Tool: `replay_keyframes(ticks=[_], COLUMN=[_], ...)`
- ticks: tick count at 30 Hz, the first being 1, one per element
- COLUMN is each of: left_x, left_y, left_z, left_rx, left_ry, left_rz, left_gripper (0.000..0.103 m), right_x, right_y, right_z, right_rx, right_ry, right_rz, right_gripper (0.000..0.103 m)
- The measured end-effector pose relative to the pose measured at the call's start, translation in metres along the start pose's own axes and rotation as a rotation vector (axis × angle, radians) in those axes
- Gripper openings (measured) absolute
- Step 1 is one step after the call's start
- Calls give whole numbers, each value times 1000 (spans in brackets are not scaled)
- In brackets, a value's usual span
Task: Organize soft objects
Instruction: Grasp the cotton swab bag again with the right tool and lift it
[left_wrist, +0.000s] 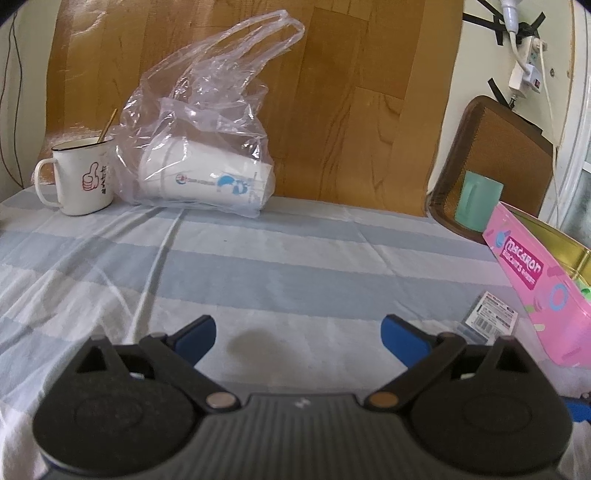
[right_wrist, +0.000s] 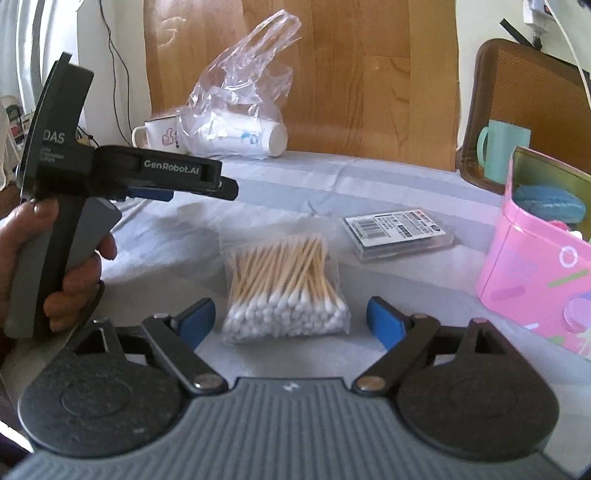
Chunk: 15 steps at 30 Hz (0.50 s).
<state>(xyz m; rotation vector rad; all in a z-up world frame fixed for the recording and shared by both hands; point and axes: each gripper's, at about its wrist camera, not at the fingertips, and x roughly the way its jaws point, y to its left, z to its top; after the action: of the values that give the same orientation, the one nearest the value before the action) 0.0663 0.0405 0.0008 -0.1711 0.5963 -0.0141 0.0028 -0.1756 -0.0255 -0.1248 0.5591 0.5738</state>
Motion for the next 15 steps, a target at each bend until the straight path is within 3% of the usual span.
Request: replay_keyframes(ticks=[7,11,15], left_x=[1,1,0], left_y=[-2,-3,-2], left_z=[-1,-1,-1], left_rx=[26,31,26], left_ry=[2,4,3], left_rz=[-19,-24,-31], left_gripper=[99,99,99], right_x=[0,-2,-5], right_y=[2,8,18], right_z=[1,-1,-3], right_rx=[-31,-75,-138], right_ry=[10,-12,-40], right_rz=[-12,0,-14], right_gripper=[91,67,58])
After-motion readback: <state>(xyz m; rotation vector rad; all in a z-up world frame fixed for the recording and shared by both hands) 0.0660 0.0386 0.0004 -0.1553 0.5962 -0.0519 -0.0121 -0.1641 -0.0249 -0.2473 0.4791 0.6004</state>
